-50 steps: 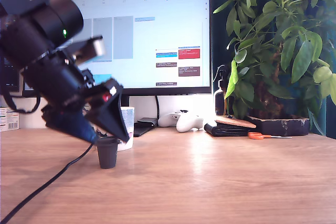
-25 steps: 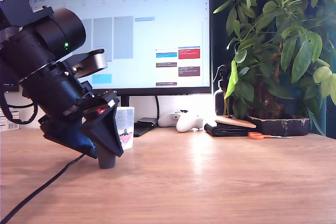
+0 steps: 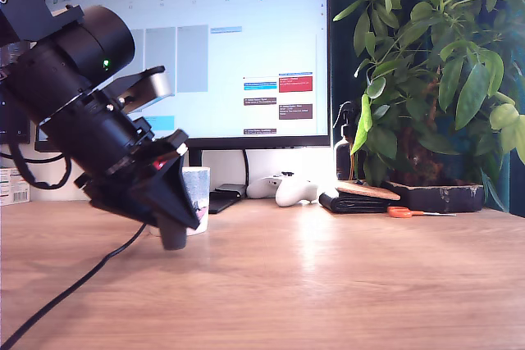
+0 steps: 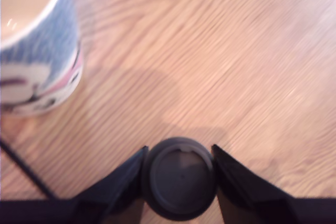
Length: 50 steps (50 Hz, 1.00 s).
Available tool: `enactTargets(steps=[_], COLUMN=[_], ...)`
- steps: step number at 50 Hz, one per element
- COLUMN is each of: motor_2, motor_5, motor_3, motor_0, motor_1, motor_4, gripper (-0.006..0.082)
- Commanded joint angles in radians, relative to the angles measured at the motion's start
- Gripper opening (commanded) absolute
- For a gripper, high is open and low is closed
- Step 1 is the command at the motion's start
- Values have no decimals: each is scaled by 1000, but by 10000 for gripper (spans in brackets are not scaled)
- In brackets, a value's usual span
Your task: Pick the grey coffee capsule and place it inside the blue coffee cup
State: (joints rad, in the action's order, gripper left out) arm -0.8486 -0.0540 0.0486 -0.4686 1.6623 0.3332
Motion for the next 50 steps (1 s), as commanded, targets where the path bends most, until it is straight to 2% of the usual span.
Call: enactTargets(steps=[1,12,27,36,50], motor_2=[8,-64,-235,-246,-246], motor_5=[12,71,52,12,0], motor_3=[-25,-110,-104,-56,-7], motor_0=[1,1,48,105,153], motor_1=[13,13,13,13,13], motor_4=[26,136,47,-41,-46], gripper=[111,111,111,111,111])
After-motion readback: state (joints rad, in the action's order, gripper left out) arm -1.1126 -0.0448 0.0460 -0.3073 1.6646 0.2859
